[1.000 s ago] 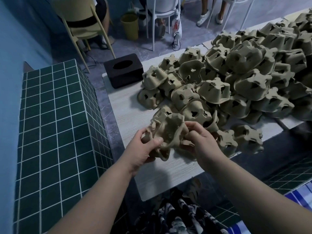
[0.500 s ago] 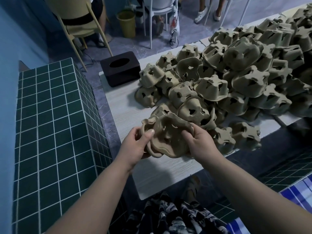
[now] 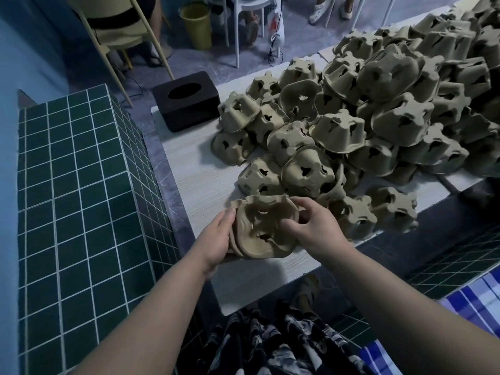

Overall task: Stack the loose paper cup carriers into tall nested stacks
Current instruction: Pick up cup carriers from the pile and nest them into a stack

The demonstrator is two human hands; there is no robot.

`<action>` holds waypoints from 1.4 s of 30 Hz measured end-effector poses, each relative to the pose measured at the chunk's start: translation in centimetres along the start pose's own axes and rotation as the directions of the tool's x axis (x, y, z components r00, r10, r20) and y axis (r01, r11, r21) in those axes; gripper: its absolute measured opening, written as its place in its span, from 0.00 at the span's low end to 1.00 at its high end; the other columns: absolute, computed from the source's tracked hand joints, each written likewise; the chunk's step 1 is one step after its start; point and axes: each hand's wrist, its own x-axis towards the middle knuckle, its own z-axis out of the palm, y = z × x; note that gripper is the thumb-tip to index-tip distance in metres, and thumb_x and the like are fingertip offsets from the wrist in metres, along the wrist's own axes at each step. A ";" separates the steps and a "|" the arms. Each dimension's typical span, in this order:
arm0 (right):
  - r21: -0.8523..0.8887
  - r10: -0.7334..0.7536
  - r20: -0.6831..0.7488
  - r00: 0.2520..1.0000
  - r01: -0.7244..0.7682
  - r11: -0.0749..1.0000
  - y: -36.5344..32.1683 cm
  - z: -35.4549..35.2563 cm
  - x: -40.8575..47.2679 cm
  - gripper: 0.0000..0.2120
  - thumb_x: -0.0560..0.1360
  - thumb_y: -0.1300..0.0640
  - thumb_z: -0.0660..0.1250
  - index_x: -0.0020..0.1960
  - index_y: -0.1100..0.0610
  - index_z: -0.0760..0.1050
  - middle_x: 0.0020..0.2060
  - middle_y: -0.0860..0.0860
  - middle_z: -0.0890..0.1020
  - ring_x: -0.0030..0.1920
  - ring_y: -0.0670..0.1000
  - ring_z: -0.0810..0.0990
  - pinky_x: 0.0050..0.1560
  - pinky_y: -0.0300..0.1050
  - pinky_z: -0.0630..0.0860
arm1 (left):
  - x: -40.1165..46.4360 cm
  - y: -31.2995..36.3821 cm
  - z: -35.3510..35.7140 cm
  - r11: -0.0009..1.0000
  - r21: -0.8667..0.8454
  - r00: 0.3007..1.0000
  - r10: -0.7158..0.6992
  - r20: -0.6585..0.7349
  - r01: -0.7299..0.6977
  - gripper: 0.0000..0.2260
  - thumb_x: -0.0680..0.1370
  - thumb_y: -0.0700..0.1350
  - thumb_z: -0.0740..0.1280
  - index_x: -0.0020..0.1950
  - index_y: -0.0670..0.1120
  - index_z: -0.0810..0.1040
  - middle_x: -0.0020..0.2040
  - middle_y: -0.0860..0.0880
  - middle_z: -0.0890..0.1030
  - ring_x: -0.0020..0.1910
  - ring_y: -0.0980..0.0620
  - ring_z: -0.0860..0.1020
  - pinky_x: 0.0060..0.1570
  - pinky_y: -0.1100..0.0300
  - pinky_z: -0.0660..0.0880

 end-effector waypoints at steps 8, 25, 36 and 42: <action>-0.098 -0.013 -0.002 1.000 0.012 0.995 0.7 1.7 -0.4 0.16 0.74 0.59 0.70 0.61 0.53 0.78 0.39 0.43 0.80 0.44 0.45 0.80 0.49 0.42 0.79 | 0.1 -1.4 0.7 0.997 -0.077 0.999 -0.028 -0.019 0.027 0.22 0.77 0.64 0.59 0.67 0.56 0.73 0.57 0.48 0.83 0.55 0.47 0.81 0.47 0.54 0.78; -0.626 -0.150 -0.181 0.972 0.004 0.780 4.2 -0.1 -0.1 0.27 0.74 0.52 0.67 0.72 0.51 0.66 0.67 0.48 0.70 0.64 0.54 0.67 0.66 0.46 0.64 | 0.9 -3.0 -0.8 0.999 0.041 0.996 -0.023 -0.088 0.026 0.17 0.75 0.36 0.70 0.58 0.55 0.76 0.52 0.47 0.84 0.48 0.46 0.84 0.46 0.49 0.82; -0.562 -0.029 -0.147 0.989 -0.060 0.825 4.7 0.0 0.4 0.33 0.75 0.47 0.67 0.76 0.50 0.57 0.71 0.52 0.59 0.65 0.56 0.69 0.62 0.50 0.72 | 0.8 -3.6 -2.4 0.994 0.102 0.980 -0.021 -0.196 0.041 0.15 0.76 0.36 0.67 0.57 0.54 0.79 0.48 0.46 0.86 0.46 0.45 0.84 0.47 0.47 0.82; -0.440 0.019 -0.135 0.991 -0.077 0.895 4.4 -0.1 -0.2 0.25 0.72 0.50 0.70 0.67 0.51 0.68 0.61 0.50 0.65 0.51 0.52 0.76 0.53 0.45 0.75 | 0.5 -3.4 -2.0 0.992 0.115 0.974 -0.020 -0.226 0.047 0.08 0.78 0.37 0.66 0.53 0.47 0.82 0.43 0.46 0.86 0.41 0.47 0.84 0.42 0.52 0.80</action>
